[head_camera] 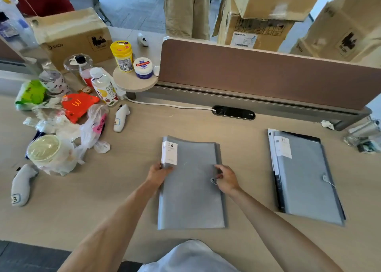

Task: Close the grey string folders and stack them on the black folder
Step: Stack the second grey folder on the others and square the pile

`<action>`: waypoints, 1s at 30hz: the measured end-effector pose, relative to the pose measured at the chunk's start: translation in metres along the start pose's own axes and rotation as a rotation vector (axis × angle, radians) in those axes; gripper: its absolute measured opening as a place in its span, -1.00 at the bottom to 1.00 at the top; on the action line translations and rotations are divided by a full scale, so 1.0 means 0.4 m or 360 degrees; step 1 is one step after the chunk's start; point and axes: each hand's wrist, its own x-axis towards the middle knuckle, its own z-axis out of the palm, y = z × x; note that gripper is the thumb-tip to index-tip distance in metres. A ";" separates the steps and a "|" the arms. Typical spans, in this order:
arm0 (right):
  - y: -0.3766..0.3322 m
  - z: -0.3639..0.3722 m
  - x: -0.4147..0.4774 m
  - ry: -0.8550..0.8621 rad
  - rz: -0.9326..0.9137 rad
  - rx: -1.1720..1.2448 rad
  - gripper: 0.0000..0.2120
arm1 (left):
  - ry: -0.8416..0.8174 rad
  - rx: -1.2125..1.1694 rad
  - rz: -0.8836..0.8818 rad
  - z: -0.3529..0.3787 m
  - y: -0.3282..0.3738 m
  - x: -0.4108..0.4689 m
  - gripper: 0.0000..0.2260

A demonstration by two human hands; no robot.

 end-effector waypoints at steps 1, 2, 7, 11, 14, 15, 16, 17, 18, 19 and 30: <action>0.011 -0.010 0.000 0.0004 0.0020 0.0035 -0.52 | -0.0030 -0.0019 0.0005 0.015 0.004 -0.012 -0.86; 0.020 -0.022 -0.001 0.0004 0.0025 0.0054 -0.50 | -0.0049 -0.0044 0.0014 0.027 0.006 -0.020 -0.92; 0.073 -0.116 -0.014 0.0080 0.0008 0.0167 -0.48 | -0.0094 -0.0073 0.0056 0.104 0.016 -0.046 -0.91; 0.131 -0.227 -0.024 0.0253 -0.0033 0.0245 -0.58 | -0.0130 -0.0091 0.0102 0.200 0.050 -0.066 -0.86; 0.165 -0.307 -0.036 0.0325 0.0033 0.0289 -0.69 | -0.0215 -0.0188 0.0087 0.255 0.091 -0.078 -0.83; 0.172 -0.329 -0.040 0.0328 0.0056 0.0342 -0.73 | -0.0237 -0.0221 0.0081 0.266 0.106 -0.079 -0.81; 0.179 -0.349 -0.041 0.0313 0.0091 0.0395 -0.74 | -0.0251 -0.0244 0.0069 0.275 0.120 -0.080 -0.78; 0.185 -0.368 -0.039 0.0291 0.0114 0.0442 -0.73 | -0.0262 -0.0262 0.0070 0.286 0.135 -0.083 -0.75; 0.189 -0.385 -0.035 0.0249 0.0141 0.0476 -0.70 | -0.0275 -0.0269 0.0082 0.296 0.152 -0.090 -0.73; 0.191 -0.400 -0.031 0.0180 0.0165 0.0525 -0.64 | -0.0287 -0.0282 0.0101 0.308 0.170 -0.099 -0.73; 0.265 -0.591 0.010 0.0324 0.0209 0.0845 -0.79 | -0.0158 -0.0150 0.0161 0.600 0.248 -0.140 -0.66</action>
